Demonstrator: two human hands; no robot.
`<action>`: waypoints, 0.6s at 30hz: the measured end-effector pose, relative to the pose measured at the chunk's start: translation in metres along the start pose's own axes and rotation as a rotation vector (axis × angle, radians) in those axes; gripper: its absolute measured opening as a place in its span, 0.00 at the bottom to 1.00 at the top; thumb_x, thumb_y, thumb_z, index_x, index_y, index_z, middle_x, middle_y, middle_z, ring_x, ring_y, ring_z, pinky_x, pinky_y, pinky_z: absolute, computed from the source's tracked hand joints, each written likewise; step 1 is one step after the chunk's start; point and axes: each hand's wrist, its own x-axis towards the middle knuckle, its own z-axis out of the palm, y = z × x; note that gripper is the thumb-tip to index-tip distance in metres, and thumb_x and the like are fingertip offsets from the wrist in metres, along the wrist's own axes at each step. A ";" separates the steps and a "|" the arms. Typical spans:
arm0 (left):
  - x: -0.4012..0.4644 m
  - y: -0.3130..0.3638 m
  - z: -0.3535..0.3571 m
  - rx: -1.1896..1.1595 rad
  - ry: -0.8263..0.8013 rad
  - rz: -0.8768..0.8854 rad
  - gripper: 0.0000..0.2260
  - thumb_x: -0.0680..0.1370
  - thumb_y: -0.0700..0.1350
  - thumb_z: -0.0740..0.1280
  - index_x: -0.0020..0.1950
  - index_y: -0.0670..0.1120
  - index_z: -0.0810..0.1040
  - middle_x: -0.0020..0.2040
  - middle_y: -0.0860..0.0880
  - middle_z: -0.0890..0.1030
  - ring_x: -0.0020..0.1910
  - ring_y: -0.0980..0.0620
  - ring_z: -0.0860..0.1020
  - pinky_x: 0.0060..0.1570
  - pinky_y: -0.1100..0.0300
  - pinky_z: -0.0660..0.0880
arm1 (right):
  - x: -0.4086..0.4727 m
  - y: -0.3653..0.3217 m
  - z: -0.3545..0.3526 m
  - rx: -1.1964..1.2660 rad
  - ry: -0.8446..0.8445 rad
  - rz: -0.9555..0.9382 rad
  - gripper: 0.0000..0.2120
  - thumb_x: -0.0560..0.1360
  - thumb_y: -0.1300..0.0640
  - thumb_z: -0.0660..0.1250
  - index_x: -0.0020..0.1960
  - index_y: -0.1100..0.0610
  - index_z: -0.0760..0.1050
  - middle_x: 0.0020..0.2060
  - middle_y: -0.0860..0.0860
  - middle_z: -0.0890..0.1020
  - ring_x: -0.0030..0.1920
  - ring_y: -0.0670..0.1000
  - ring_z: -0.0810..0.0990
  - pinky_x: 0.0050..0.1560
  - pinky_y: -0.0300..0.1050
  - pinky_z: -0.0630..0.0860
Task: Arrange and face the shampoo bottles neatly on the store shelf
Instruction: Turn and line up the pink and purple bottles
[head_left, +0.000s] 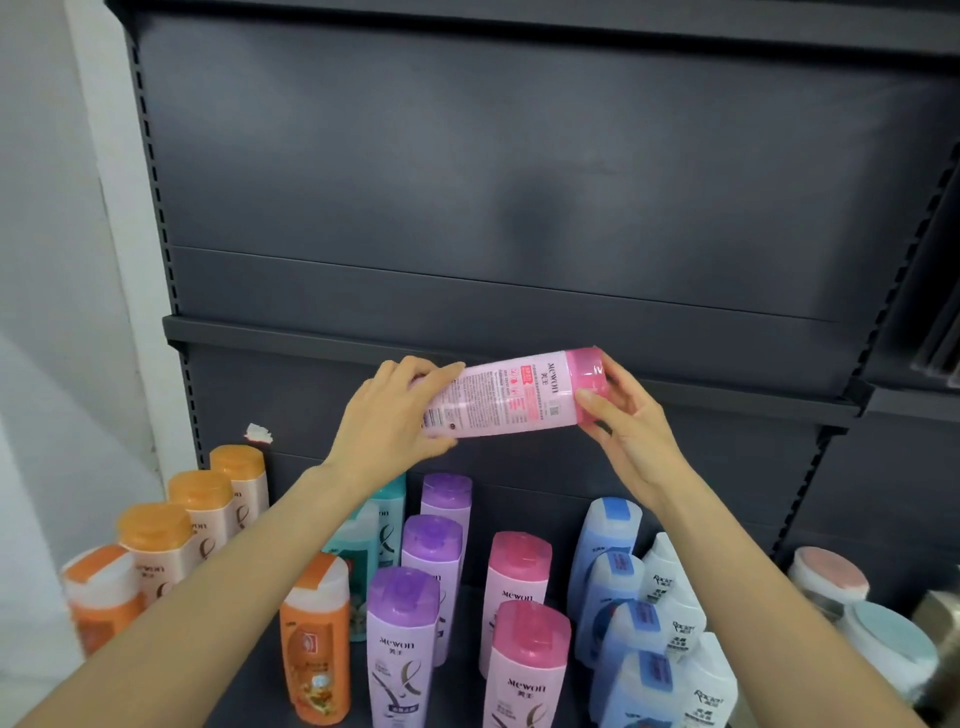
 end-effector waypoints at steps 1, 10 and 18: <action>0.000 0.001 -0.001 -0.085 -0.066 -0.051 0.36 0.66 0.54 0.76 0.71 0.54 0.66 0.59 0.53 0.74 0.54 0.51 0.72 0.48 0.58 0.71 | 0.001 -0.002 0.001 0.006 0.004 0.010 0.24 0.75 0.64 0.65 0.69 0.49 0.69 0.57 0.51 0.82 0.56 0.49 0.81 0.48 0.39 0.78; 0.007 0.016 0.001 -0.250 -0.363 -0.156 0.34 0.67 0.56 0.73 0.70 0.58 0.63 0.61 0.54 0.71 0.57 0.53 0.73 0.49 0.56 0.72 | 0.010 -0.010 0.012 -0.025 0.225 0.147 0.14 0.76 0.60 0.67 0.61 0.61 0.74 0.50 0.57 0.84 0.49 0.53 0.83 0.42 0.46 0.83; 0.009 0.018 0.012 -0.151 -0.261 -0.182 0.31 0.70 0.51 0.71 0.71 0.55 0.65 0.61 0.52 0.70 0.56 0.49 0.75 0.47 0.56 0.72 | 0.012 -0.012 0.011 0.055 0.129 0.216 0.19 0.75 0.58 0.68 0.64 0.62 0.71 0.55 0.58 0.81 0.52 0.54 0.83 0.48 0.46 0.82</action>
